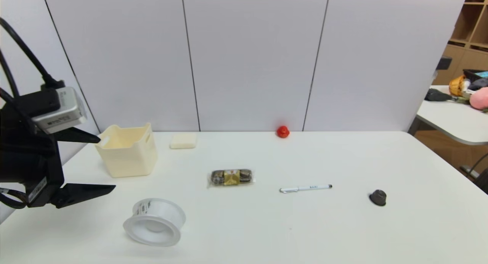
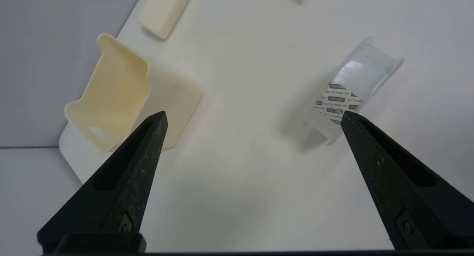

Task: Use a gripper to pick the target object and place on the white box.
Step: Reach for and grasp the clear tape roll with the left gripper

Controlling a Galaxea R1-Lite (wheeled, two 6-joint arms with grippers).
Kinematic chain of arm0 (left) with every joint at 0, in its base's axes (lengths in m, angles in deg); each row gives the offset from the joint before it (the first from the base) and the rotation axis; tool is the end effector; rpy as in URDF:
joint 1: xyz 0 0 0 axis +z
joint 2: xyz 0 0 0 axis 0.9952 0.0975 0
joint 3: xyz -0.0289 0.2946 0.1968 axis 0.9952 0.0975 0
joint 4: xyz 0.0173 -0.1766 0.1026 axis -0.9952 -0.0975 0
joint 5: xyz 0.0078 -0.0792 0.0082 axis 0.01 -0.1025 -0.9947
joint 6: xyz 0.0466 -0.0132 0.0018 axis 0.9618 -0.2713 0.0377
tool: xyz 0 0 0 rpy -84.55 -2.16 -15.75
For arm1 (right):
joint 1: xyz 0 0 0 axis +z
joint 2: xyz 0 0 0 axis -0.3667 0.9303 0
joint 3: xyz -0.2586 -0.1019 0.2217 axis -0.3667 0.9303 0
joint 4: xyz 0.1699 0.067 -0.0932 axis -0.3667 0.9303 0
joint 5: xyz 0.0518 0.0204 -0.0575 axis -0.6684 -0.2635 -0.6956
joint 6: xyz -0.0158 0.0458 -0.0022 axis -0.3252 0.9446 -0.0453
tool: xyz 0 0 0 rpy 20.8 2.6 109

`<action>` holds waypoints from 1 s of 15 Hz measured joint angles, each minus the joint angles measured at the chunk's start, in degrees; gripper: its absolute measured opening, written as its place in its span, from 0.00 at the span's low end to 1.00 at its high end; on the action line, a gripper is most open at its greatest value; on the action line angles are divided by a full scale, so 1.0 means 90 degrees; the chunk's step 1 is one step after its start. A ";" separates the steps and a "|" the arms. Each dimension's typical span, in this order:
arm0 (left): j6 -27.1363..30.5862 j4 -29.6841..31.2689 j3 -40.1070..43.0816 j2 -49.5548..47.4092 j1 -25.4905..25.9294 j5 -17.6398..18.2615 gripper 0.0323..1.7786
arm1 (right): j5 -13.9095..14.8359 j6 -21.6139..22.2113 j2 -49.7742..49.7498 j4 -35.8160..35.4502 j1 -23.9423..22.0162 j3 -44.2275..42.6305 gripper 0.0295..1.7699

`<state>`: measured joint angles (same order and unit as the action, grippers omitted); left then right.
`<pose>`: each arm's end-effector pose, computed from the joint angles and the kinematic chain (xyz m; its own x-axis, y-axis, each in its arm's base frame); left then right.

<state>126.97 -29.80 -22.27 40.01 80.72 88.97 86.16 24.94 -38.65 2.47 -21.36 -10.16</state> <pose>0.1923 -0.0294 0.3013 0.6767 -0.3932 -0.6225 0.7068 0.5838 0.3995 -0.0366 0.0002 0.0765 1.0000 0.0066 0.0072 -0.0066 1.0000 -0.0023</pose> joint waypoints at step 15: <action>0.2139 -0.2487 -0.1967 0.2579 -0.1428 0.0641 0.95 | -0.0003 -0.0003 0.0000 0.0003 0.0000 0.0000 0.96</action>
<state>146.22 -52.18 -39.97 63.22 67.87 94.73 86.14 24.92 -38.65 2.49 -21.36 -10.16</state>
